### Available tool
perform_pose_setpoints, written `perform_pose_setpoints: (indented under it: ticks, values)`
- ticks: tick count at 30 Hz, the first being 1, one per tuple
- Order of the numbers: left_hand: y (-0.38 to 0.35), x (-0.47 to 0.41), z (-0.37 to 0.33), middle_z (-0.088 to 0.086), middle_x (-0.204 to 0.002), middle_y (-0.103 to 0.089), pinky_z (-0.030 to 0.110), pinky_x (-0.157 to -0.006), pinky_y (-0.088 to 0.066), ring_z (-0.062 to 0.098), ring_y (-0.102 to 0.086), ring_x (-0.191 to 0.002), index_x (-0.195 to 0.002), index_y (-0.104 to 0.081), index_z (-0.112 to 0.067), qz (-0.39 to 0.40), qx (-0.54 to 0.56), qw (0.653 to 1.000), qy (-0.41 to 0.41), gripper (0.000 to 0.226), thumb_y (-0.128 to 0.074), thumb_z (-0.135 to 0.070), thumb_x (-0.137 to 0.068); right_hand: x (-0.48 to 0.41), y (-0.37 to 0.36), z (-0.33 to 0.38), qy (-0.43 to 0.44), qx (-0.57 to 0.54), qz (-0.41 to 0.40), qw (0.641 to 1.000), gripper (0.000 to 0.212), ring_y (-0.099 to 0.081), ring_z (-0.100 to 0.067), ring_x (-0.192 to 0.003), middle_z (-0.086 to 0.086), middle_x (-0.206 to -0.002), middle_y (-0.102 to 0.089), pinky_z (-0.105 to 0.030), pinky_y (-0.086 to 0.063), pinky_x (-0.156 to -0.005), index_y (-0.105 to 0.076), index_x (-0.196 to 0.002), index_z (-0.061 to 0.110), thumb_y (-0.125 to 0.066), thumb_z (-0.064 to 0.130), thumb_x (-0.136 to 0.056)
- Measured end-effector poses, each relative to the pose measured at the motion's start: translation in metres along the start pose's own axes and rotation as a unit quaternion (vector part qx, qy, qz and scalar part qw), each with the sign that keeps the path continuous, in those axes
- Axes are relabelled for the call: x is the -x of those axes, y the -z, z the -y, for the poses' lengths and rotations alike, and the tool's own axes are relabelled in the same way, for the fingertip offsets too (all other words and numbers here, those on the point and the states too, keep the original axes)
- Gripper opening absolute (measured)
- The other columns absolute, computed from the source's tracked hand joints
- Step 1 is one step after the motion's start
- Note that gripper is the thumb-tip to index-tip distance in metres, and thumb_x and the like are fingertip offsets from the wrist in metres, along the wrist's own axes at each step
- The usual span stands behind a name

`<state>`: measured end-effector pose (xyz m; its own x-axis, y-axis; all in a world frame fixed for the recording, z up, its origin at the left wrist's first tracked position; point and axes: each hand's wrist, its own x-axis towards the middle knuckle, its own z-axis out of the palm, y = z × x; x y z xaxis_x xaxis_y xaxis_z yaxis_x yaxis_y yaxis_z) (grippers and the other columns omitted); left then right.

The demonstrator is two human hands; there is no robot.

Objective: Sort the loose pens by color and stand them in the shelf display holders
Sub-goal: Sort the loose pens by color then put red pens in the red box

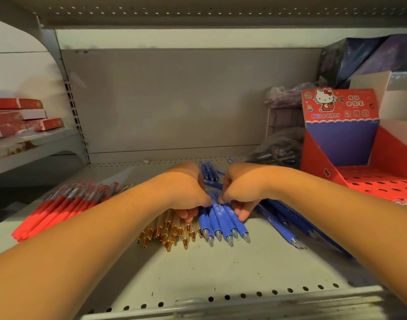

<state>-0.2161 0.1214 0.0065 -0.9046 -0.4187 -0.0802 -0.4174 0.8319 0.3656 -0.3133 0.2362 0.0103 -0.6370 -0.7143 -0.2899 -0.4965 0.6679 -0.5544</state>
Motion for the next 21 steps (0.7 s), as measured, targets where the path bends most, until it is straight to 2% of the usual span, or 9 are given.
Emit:
perform_pose_setpoints:
  ticks: [3,6,8,10,12,13,15,18,21]
  values:
    - [0.002,0.003,-0.005,0.008,-0.076,-0.075,0.021,-0.041,-0.045,0.015,-0.062,-0.052,-0.092,-0.069,-0.013,-0.046,-0.021,0.999,-0.021,0.024,-0.068,-0.036,-0.088,0.004,0.015,-0.005,0.014,-0.06,0.015,0.998,0.021,-0.067,-0.016,-0.052,-0.015,-0.076,-0.07,-0.023,-0.057,-0.051,-0.061,-0.105,-0.006,-0.056,0.013,-0.099]
    - [0.004,0.006,-0.014,0.001,-0.09,-0.069,0.025,-0.057,-0.045,0.016,-0.062,-0.077,-0.093,-0.072,-0.021,-0.087,-0.076,0.988,-0.099,0.025,-0.066,-0.045,-0.087,0.009,0.039,-0.014,0.027,0.0,-0.031,0.999,0.024,-0.065,-0.018,-0.056,-0.013,-0.077,-0.073,-0.026,-0.057,-0.052,-0.067,-0.098,-0.002,-0.061,0.021,-0.096]
    - [0.005,0.009,-0.021,-0.01,-0.095,-0.062,0.024,-0.067,-0.046,0.013,-0.058,-0.088,-0.103,-0.069,-0.026,-0.052,-0.087,0.98,-0.174,0.028,-0.062,-0.049,-0.09,0.012,0.051,-0.021,0.021,0.102,-0.076,0.992,0.031,-0.066,-0.021,-0.062,-0.013,-0.08,-0.074,-0.029,-0.059,-0.054,-0.069,-0.093,0.001,-0.067,0.031,-0.092]
    - [0.004,0.01,-0.03,-0.013,-0.106,-0.059,0.026,-0.082,-0.046,0.01,-0.054,-0.099,-0.111,-0.066,-0.03,0.019,-0.117,0.965,-0.235,0.03,-0.057,-0.052,-0.093,0.017,0.057,-0.024,0.002,0.175,-0.082,0.981,0.04,-0.067,-0.024,-0.068,-0.012,-0.081,-0.07,-0.03,-0.061,-0.058,-0.068,-0.091,0.003,-0.073,0.042,-0.085]
    - [0.002,0.008,-0.038,-0.013,-0.118,-0.059,0.032,-0.098,-0.044,0.009,-0.053,-0.109,-0.115,-0.066,-0.032,0.078,-0.133,0.956,-0.248,0.031,-0.055,-0.052,-0.094,0.021,0.057,-0.026,-0.025,0.212,-0.053,0.976,0.046,-0.069,-0.025,-0.077,-0.01,-0.085,-0.068,-0.034,-0.062,-0.065,-0.064,-0.089,0.008,-0.078,0.05,-0.077]
    - [0.0,0.006,-0.041,-0.014,-0.119,-0.06,0.034,-0.101,-0.044,0.009,-0.054,-0.11,-0.116,-0.066,-0.032,0.099,-0.136,0.955,-0.244,0.031,-0.053,-0.051,-0.095,0.024,0.056,-0.026,-0.038,0.225,-0.035,0.973,0.047,-0.07,-0.025,-0.082,-0.008,-0.088,-0.067,-0.035,-0.062,-0.07,-0.063,-0.088,0.011,-0.079,0.053,-0.074]
    - [-0.007,0.002,-0.043,-0.012,-0.115,-0.063,0.037,-0.101,-0.045,0.01,-0.057,-0.107,-0.115,-0.067,-0.03,0.123,-0.131,0.955,-0.235,0.028,-0.051,-0.047,-0.098,0.028,0.052,-0.027,-0.059,0.243,-0.003,0.968,0.047,-0.069,-0.024,-0.086,-0.005,-0.089,-0.065,-0.035,-0.062,-0.075,-0.059,-0.085,0.015,-0.082,0.053,-0.07]
    - [-0.015,-0.003,-0.035,-0.01,-0.104,-0.066,0.038,-0.097,-0.048,0.01,-0.06,-0.099,-0.106,-0.069,-0.025,0.113,-0.087,0.958,-0.247,0.021,-0.052,-0.036,-0.099,0.03,0.05,-0.029,-0.081,0.247,0.025,0.965,0.041,-0.069,-0.022,-0.086,-0.005,-0.086,-0.064,-0.033,-0.061,-0.076,-0.058,-0.088,0.011,-0.082,0.041,-0.075]
    - [-0.013,-0.004,-0.023,-0.017,-0.096,-0.063,0.026,-0.088,-0.048,0.001,-0.058,-0.09,-0.102,-0.07,-0.024,0.099,-0.057,0.957,-0.268,0.02,-0.054,-0.035,-0.099,0.03,0.053,-0.032,-0.083,0.237,0.027,0.967,0.036,-0.071,-0.026,-0.091,-0.009,-0.088,-0.065,-0.036,-0.061,-0.079,-0.058,-0.094,0.007,-0.081,0.03,-0.079]
